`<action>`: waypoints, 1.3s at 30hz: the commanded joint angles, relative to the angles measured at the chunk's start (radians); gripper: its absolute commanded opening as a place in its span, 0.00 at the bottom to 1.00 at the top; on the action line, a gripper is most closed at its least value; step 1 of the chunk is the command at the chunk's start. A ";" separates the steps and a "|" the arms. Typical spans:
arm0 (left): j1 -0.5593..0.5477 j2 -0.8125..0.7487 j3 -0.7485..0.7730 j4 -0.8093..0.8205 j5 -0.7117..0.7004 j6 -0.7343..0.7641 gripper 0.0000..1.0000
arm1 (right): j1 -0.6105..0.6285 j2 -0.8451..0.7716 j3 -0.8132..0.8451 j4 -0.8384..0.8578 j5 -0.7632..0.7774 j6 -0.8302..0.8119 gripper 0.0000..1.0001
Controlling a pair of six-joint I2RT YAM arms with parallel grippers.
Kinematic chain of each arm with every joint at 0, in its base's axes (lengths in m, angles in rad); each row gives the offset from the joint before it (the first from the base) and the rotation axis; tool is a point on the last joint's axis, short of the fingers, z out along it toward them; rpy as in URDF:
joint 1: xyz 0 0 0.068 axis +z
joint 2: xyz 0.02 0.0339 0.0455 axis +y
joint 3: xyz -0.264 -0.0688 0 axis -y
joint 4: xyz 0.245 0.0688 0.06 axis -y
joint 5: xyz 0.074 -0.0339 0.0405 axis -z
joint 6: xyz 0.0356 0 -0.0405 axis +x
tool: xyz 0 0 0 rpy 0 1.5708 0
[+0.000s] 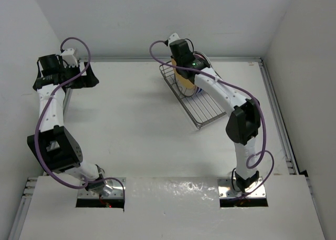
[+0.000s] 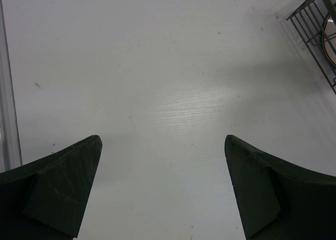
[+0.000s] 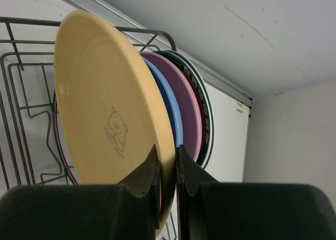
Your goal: Load the plates into the dish rack
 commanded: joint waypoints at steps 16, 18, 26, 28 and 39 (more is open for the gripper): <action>0.024 0.020 0.029 0.021 0.006 -0.002 1.00 | -0.003 0.055 -0.034 -0.022 -0.144 0.192 0.05; 0.028 0.023 0.031 0.022 0.012 -0.002 1.00 | -0.003 0.051 -0.028 -0.022 -0.143 0.180 0.14; 0.037 0.031 0.031 0.022 0.015 -0.007 1.00 | -0.003 -0.009 0.004 -0.026 -0.158 0.134 0.33; 0.037 0.034 0.033 0.025 0.015 -0.005 1.00 | -0.003 -0.040 0.015 -0.034 -0.175 0.143 0.38; 0.039 0.063 0.036 0.067 -0.010 -0.033 1.00 | -0.253 -0.340 -0.119 -0.085 -0.351 0.298 0.91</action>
